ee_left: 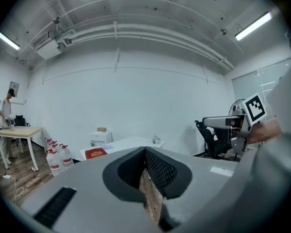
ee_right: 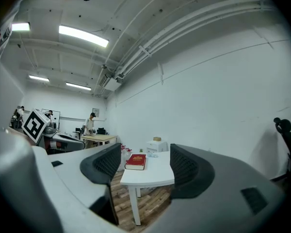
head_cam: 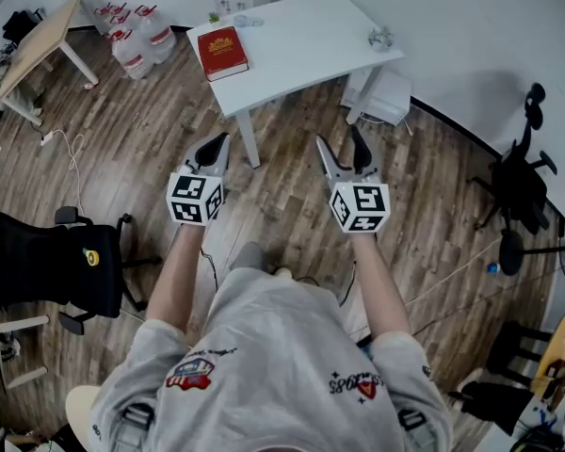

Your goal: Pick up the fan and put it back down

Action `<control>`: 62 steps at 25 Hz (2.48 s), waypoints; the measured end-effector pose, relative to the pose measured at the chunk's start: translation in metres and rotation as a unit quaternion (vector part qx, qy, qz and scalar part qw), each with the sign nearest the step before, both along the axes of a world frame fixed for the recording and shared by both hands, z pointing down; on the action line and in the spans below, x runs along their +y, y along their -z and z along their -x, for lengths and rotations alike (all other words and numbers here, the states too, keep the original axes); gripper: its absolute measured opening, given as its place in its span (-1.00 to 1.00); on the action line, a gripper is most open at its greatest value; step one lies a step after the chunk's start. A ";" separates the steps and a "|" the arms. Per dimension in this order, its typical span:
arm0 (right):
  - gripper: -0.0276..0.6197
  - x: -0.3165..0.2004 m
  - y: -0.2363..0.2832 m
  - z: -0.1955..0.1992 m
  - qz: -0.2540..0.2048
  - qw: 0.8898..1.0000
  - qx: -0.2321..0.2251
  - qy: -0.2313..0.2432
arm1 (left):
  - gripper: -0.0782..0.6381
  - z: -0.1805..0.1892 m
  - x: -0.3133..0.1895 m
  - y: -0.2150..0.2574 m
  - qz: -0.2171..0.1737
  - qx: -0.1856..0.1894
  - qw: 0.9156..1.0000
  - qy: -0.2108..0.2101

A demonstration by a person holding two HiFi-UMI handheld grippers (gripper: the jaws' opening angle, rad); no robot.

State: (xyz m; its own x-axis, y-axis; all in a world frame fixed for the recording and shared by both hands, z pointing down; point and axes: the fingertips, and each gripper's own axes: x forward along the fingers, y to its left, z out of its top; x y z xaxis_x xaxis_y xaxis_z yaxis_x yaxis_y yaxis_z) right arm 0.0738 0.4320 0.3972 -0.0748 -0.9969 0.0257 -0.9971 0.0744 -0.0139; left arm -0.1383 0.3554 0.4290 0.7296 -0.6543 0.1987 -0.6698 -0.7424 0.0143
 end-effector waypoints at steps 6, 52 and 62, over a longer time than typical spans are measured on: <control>0.02 -0.029 -0.012 -0.023 0.020 1.000 -0.002 0.004 | -0.77 -0.024 -0.032 -0.004 0.007 0.002 1.000 0.001; -0.03 -0.590 -0.050 0.010 0.051 0.982 0.050 0.176 | -0.77 -0.031 -0.516 -0.033 0.028 0.014 0.994 0.105; -0.03 -0.725 -0.056 0.018 0.050 0.955 0.054 0.287 | -0.77 -0.033 -0.603 -0.038 0.037 0.006 0.979 0.202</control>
State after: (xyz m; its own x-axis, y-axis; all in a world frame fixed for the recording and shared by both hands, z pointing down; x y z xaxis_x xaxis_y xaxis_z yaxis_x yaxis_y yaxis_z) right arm 0.0559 -0.2926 0.4532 -0.6000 -0.7842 0.1579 -0.7881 0.6134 0.0518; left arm -0.1051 -0.2476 0.4669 0.4165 -0.8744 0.2491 -0.9081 -0.4135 0.0669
